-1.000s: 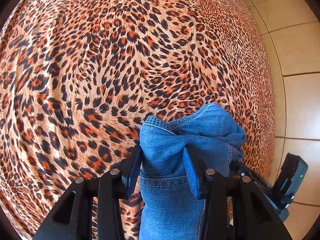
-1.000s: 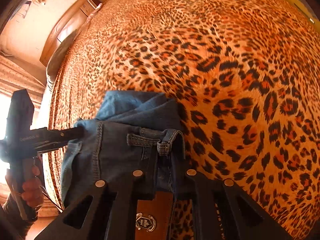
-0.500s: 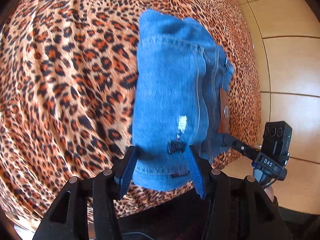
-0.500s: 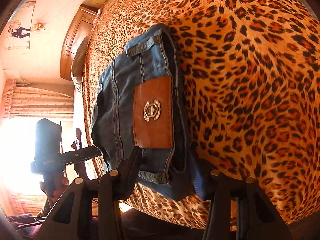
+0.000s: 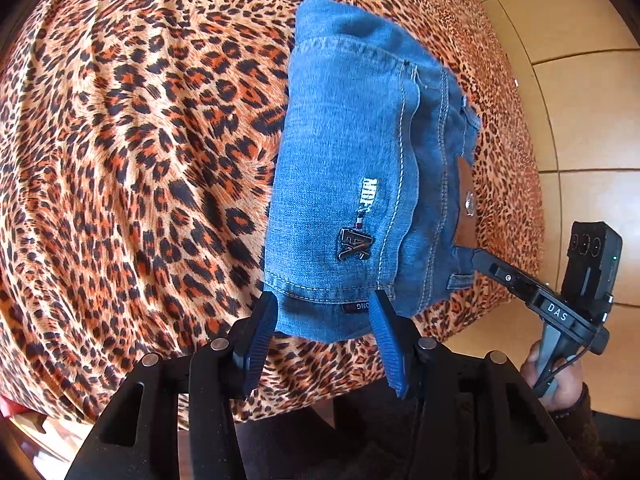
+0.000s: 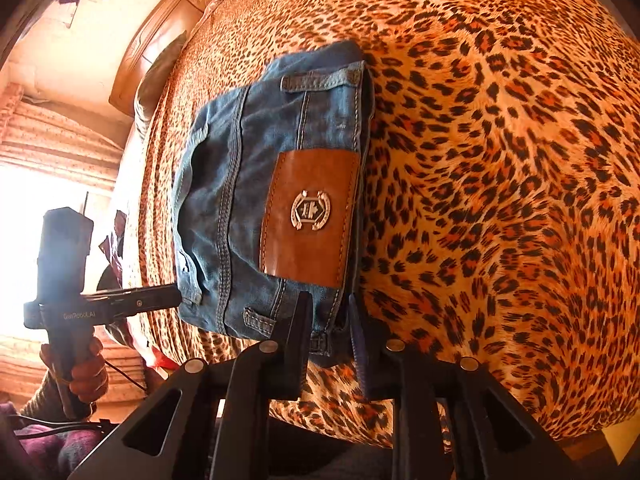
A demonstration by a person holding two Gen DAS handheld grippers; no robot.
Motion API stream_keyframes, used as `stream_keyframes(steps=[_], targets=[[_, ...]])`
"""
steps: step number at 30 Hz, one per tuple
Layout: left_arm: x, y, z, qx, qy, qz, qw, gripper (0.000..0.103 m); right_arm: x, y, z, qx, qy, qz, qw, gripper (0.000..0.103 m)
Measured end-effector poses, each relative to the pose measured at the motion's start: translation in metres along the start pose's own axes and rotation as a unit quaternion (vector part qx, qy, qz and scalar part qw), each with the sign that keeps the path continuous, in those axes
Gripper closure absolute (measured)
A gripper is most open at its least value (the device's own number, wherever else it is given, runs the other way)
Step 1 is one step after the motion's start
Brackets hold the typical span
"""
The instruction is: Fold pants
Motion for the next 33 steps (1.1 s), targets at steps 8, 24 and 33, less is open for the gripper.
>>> stream_keyframes(steps=[8,24,33], targets=[[0.042,-0.053,0.005,0.033,0.003,0.066,0.9972,0.056,0.036,-0.05,-0.008,0.004,-0.049,0.089,0.995,0.072],[-0.046,-0.168,0.005,0.079,-0.038,-0.015,0.996,0.04,-0.06,-0.122,0.0,-0.001,-0.002,0.031,1.0,0.071],[-0.013,-0.17,-0.025,0.08,0.037,0.004,0.9961,0.046,-0.017,-0.118,-0.008,-0.017,-0.048,0.067,0.996,0.059]])
Point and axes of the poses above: each gripper's, at about its wrist camera, not at the fingertips, and x roughly against the way its jaws point, z to its right, y to its underside, the point moved 1 cm from there along -x, roughly the way its jaws point, and after that the axes turned 15 degrees about -y, right-handed, at the moved point
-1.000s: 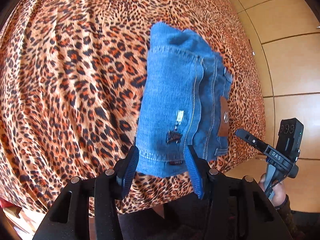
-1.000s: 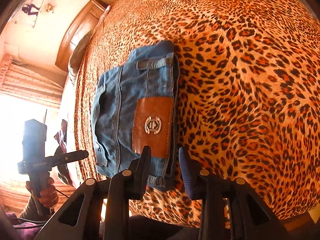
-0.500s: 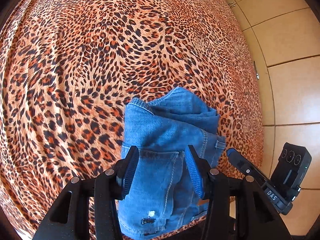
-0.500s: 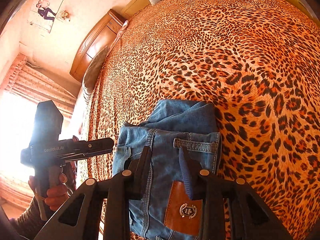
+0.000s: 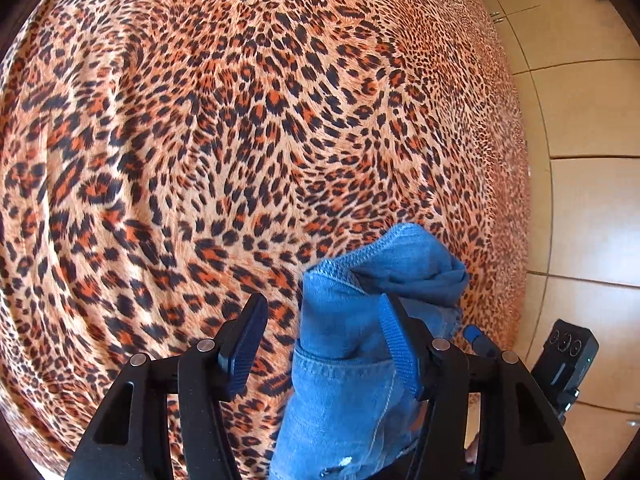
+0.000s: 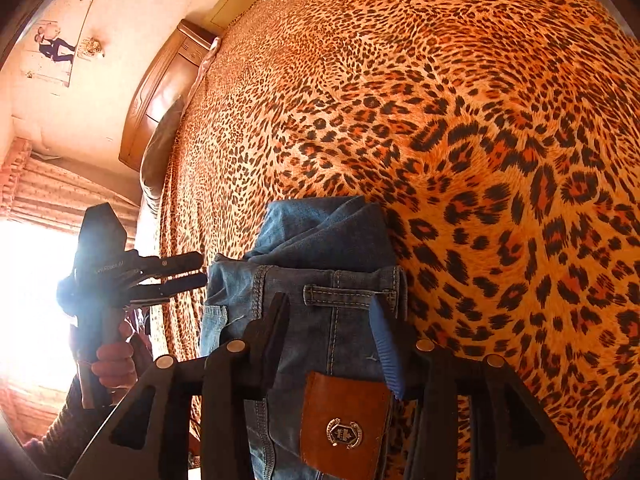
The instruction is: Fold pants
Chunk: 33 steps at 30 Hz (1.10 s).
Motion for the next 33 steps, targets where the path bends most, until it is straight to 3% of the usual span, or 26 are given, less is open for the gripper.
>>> stream_keyframes(steps=[3,7,12,15,16,17,19,20,23,25,27,30,33], targets=[[0.004,0.037,-0.008,-0.017,0.025,-0.007,0.9995,0.046,-0.011,-0.015,-0.025,0.033,-0.021,-0.023,0.999,0.055],[-0.012,0.089,-0.023,-0.027,0.042,-0.036,0.9981,0.045,-0.058,-0.03,-0.071,0.116,-0.032,-0.108,0.987,0.041],[-0.035,0.118,-0.026,-0.034,0.036,-0.037,0.9981,0.041,-0.142,-0.032,-0.104,0.195,0.016,-0.239,0.951,0.041],[-0.048,0.12,-0.027,-0.009,0.06,-0.044,0.9972,0.043,-0.183,-0.025,-0.111,0.237,0.057,-0.305,0.921,0.041],[-0.053,0.122,-0.028,0.001,0.075,-0.05,0.9959,0.048,-0.189,-0.017,-0.114,0.259,0.069,-0.326,0.907,0.054],[-0.057,0.124,-0.026,0.007,0.077,-0.053,0.9956,0.049,-0.196,-0.01,-0.118,0.282,0.073,-0.351,0.89,0.073],[-0.056,0.132,-0.025,0.001,0.073,-0.045,0.9963,0.055,-0.192,0.003,-0.133,0.322,0.089,-0.36,0.871,0.076],[-0.055,0.136,-0.024,0.002,0.08,-0.042,0.9959,0.056,-0.187,0.003,-0.139,0.326,0.084,-0.357,0.871,0.076],[-0.056,0.144,-0.024,0.01,0.097,-0.041,0.9944,0.057,-0.168,-0.005,-0.133,0.294,0.062,-0.331,0.894,0.078],[-0.059,0.147,-0.027,0.019,0.106,-0.041,0.9933,0.058,-0.168,-0.016,-0.113,0.262,0.077,-0.312,0.91,0.08],[-0.06,0.15,-0.027,0.015,0.094,-0.04,0.9947,0.058,-0.174,-0.022,-0.096,0.221,0.063,-0.304,0.925,0.08],[-0.064,0.148,-0.026,0.019,0.09,-0.047,0.9946,0.058,-0.185,-0.024,-0.097,0.213,0.063,-0.29,0.931,0.076],[-0.058,0.141,-0.025,0.008,0.084,-0.056,0.9949,0.057,-0.165,-0.041,-0.101,0.181,0.027,-0.224,0.957,0.078]])
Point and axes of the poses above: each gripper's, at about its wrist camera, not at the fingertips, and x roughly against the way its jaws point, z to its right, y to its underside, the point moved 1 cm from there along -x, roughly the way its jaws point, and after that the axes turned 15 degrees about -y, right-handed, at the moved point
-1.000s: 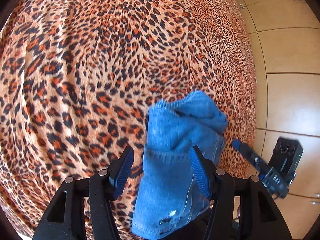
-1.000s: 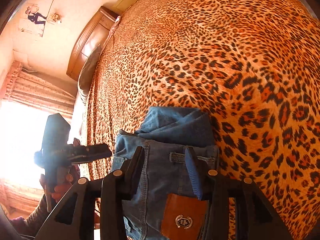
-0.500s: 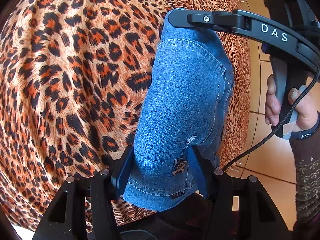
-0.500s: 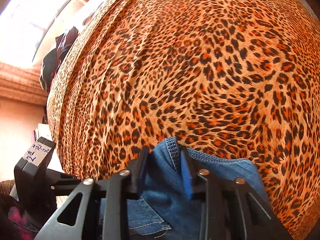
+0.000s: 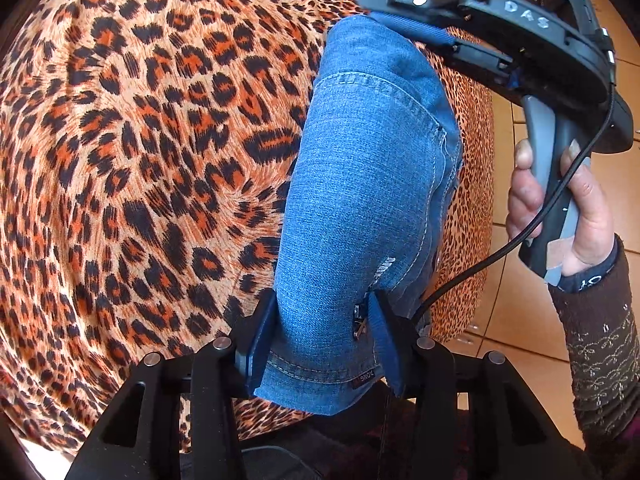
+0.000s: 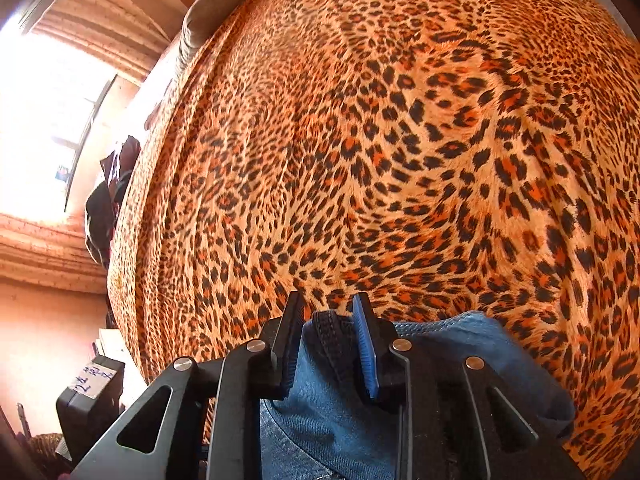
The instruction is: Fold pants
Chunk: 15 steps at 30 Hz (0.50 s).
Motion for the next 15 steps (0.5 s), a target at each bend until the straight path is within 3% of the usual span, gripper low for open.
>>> stream_keyframes(steps=[2,4,7,11,15], targets=[[-0.002,-0.002,0.001,-0.002,0.004,-0.004,1.0,0.058,0.03,0.001,0.005,-0.044,-0.049,0.048,0.997,0.074],[0.003,-0.006,0.004,-0.011,0.001,-0.011,0.9999,0.058,0.049,0.005,0.006,-0.055,-0.085,0.059,0.993,0.069],[0.008,-0.013,0.009,-0.018,-0.008,-0.024,0.9995,0.057,0.062,0.02,-0.006,0.002,-0.008,0.029,1.0,0.047],[0.005,-0.015,0.016,-0.023,-0.022,-0.022,0.9992,0.054,0.038,0.027,-0.002,0.01,0.011,-0.015,1.0,0.047],[0.006,-0.012,0.022,-0.032,-0.033,-0.005,0.9989,0.054,-0.011,0.02,0.001,0.024,0.03,-0.067,0.997,0.049]])
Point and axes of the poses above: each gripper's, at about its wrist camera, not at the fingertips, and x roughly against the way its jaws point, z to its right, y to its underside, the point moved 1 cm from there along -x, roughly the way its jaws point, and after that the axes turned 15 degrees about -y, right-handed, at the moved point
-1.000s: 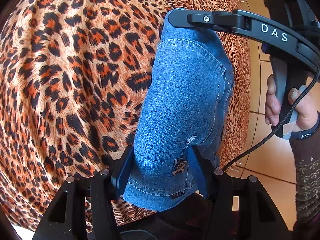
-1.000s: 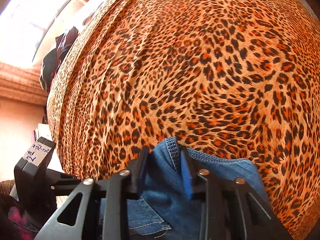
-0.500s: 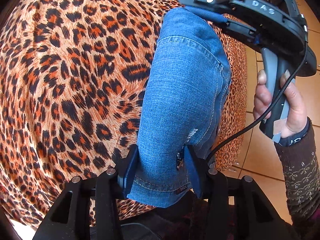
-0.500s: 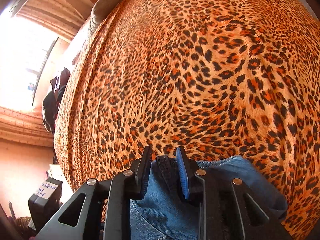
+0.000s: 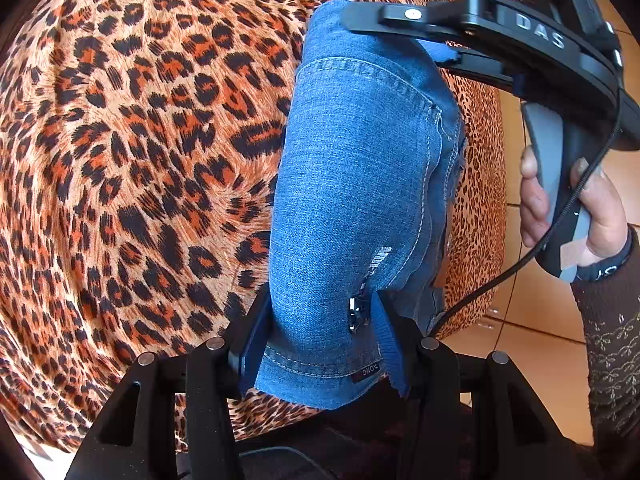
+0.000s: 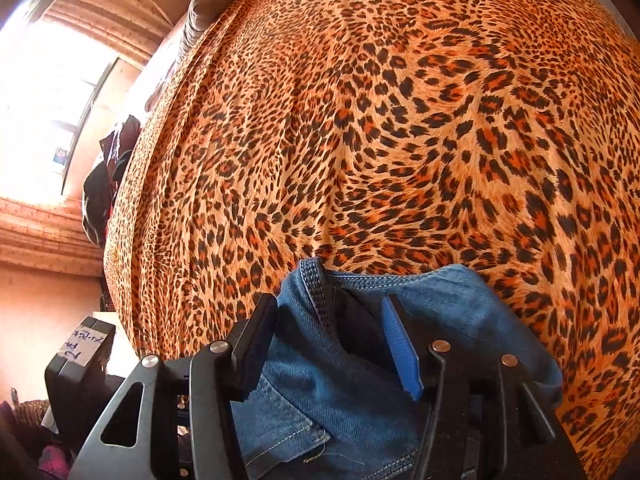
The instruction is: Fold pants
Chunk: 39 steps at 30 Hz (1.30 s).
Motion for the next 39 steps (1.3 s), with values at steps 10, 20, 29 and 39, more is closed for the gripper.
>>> stream_keyframes(steps=[10,20,29,39], targets=[[-0.013,-0.001,-0.003,0.031,0.045,-0.006,0.9985,0.055,0.006,0.011,0.009,-0.018,-0.01,0.012,1.0,0.08],[-0.012,-0.014,0.02,0.002,0.02,-0.017,0.9996,0.055,0.04,0.025,0.008,-0.071,-0.066,0.119,0.988,0.076],[0.039,-0.069,0.018,-0.027,0.007,0.049,0.9984,0.04,0.141,0.152,0.054,-0.156,-0.052,0.22,0.962,0.027],[-0.006,-0.115,0.045,-0.021,-0.018,-0.007,0.9996,0.039,0.089,0.231,0.099,-0.257,-0.145,0.294,0.909,0.028]])
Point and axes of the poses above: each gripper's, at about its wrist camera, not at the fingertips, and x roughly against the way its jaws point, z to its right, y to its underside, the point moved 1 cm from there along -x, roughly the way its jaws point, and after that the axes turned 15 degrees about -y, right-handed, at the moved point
